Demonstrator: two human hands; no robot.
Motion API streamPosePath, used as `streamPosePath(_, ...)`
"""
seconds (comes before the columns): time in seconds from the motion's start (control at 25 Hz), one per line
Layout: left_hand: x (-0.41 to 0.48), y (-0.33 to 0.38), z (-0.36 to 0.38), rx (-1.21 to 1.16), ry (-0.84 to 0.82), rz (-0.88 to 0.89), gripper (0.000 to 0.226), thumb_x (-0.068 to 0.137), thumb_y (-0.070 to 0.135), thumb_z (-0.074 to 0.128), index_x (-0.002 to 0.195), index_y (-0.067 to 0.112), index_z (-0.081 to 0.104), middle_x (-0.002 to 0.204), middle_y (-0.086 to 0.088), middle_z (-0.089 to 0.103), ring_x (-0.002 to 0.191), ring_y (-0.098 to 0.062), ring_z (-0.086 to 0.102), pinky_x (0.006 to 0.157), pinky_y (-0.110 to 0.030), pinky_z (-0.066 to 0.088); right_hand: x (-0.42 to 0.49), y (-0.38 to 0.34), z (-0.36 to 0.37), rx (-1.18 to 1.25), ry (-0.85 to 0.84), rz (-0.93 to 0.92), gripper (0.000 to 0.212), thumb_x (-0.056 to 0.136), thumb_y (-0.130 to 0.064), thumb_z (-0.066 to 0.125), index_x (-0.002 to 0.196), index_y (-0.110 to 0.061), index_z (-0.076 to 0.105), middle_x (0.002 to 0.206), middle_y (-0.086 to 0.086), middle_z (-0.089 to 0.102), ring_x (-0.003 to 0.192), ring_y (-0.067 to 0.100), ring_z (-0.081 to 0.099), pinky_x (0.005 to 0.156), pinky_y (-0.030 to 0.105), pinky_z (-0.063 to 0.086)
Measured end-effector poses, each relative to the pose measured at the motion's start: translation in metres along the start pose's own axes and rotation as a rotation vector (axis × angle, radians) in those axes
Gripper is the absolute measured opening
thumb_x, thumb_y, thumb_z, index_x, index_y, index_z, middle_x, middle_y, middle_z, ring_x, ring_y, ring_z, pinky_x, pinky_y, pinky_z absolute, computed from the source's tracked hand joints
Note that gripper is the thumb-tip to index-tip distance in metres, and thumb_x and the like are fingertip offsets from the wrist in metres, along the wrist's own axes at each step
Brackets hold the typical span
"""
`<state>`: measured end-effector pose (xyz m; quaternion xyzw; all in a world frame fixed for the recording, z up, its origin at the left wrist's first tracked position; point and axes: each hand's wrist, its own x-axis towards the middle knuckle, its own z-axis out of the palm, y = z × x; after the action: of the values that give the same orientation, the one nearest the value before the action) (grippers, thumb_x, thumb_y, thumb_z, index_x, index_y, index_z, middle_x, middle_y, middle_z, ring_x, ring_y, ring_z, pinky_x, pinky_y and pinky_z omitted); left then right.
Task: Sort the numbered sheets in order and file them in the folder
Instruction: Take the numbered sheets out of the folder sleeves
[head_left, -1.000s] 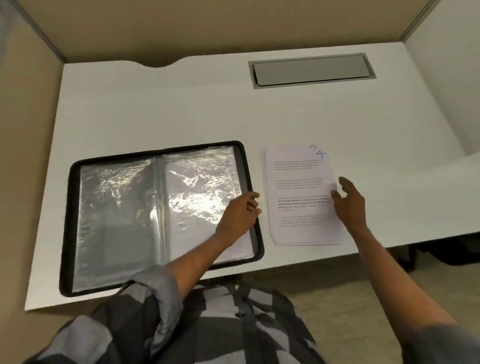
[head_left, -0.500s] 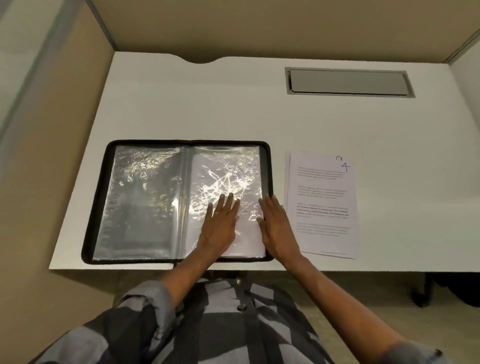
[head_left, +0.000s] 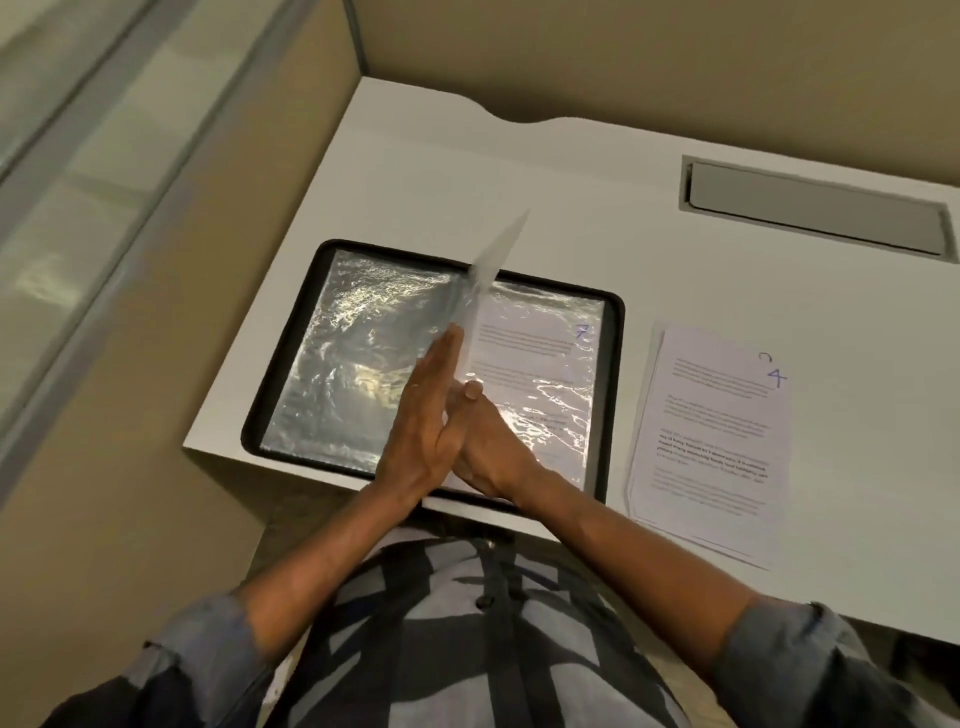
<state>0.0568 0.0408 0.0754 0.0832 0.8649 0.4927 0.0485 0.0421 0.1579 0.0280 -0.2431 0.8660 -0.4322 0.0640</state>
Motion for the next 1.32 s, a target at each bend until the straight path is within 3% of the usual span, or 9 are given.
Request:
streamPosePath(0.08,-0.002,-0.002,-0.033,0.137,0.148,0.079,0.073,0.104,0.061,0.019,0.163,0.018,0.016,0.171,0.006,0.009,0.158,-0.012,0.003,0.128,-0.048,0.006,0.025,-0.025,0.019,0.030,0.005,-0.094,0.029,0.101,-0.022,0.051,0.126,-0.008,0.053,0.119,0.018,0.060,0.102,0.026,0.059,0.093,0.038,0.052)
streamPosePath(0.16,-0.005,-0.014,-0.076,0.227,0.281,0.077,0.074,0.104,0.061,0.016,0.162,0.015,0.018,0.171,0.003,0.010,0.158,-0.016,0.003,0.128,-0.050,0.003,0.055,-0.057,0.042,0.064,-0.120,-0.156,0.025,0.102,-0.024,0.050,0.121,-0.008,0.053,0.112,0.021,0.061,0.097,0.030,0.059,0.087,0.044,0.053)
streamPosePath(0.24,-0.004,-0.019,-0.076,0.238,0.242,0.067,0.073,0.105,0.060,0.017,0.163,0.015,0.017,0.171,0.002,0.009,0.158,-0.015,0.001,0.128,-0.048,0.004,0.062,-0.045,0.056,0.000,-0.202,-0.067,0.041,0.103,-0.020,0.053,0.140,-0.005,0.046,0.138,0.025,0.054,0.124,0.041,0.054,0.103,0.057,0.046)
streamPosePath(0.32,-0.004,-0.030,-0.064,0.266,0.187,0.019,0.070,0.107,0.055,0.024,0.163,0.016,0.011,0.171,0.003,0.005,0.158,-0.012,-0.003,0.129,-0.047,0.003,0.055,-0.013,0.056,-0.193,-0.303,-0.036,0.057,0.107,-0.032,0.043,0.156,-0.009,0.028,0.162,0.017,0.031,0.149,0.037,0.031,0.116,0.062,0.031)
streamPosePath(0.44,0.006,-0.064,-0.062,0.346,0.096,-0.019,0.065,0.110,0.035,0.037,0.164,0.018,0.004,0.171,0.002,-0.004,0.157,-0.011,-0.011,0.128,-0.048,0.003,0.046,0.024,0.044,-0.455,-0.388,0.019,0.076,0.102,-0.062,0.011,0.163,-0.016,0.011,0.171,0.006,0.009,0.157,0.030,0.006,0.122,0.063,0.016)
streamPosePath(0.6,0.036,-0.086,-0.042,0.432,-0.072,-0.036,0.074,0.107,0.057,0.030,0.164,0.016,0.004,0.171,-0.002,-0.007,0.156,-0.012,-0.014,0.128,-0.039,-0.007,0.021,0.081,-0.010,-0.529,-0.299,0.249,0.077,0.101,-0.064,0.009,0.163,-0.019,0.006,0.170,0.000,-0.004,0.157,0.021,-0.006,0.126,0.055,0.011)
streamPosePath(0.88,0.115,-0.104,0.006,0.536,-0.269,0.086,0.073,0.107,0.047,0.039,0.162,0.008,0.010,0.170,-0.011,0.002,0.158,-0.024,-0.001,0.128,-0.046,0.007,-0.031,0.121,-0.057,-0.557,-0.222,0.420,0.077,0.103,-0.063,0.020,0.163,-0.018,0.006,0.171,0.000,-0.002,0.158,0.018,-0.007,0.129,0.043,0.008)
streamPosePath(1.12,0.188,-0.100,0.039,0.700,-0.412,0.105,0.076,0.106,0.043,0.045,0.162,0.009,0.006,0.170,-0.014,-0.002,0.158,-0.031,0.000,0.128,-0.046,0.006,-0.055,0.118,-0.058,-0.503,-0.182,0.515,0.071,0.108,-0.054,0.031,0.163,-0.021,0.003,0.171,-0.003,-0.005,0.157,0.014,-0.007,0.128,0.033,0.000)
streamPosePath(1.32,0.189,-0.108,0.048,0.704,-0.389,0.120,0.064,0.103,0.044,0.052,0.157,0.015,0.035,0.168,-0.012,0.019,0.156,-0.031,0.014,0.126,-0.043,0.012,-0.032,0.117,-0.075,-0.445,-0.003,0.462,0.058,0.108,-0.032,0.046,0.158,-0.009,0.031,0.166,0.011,0.027,0.154,0.028,0.024,0.126,0.046,0.024)
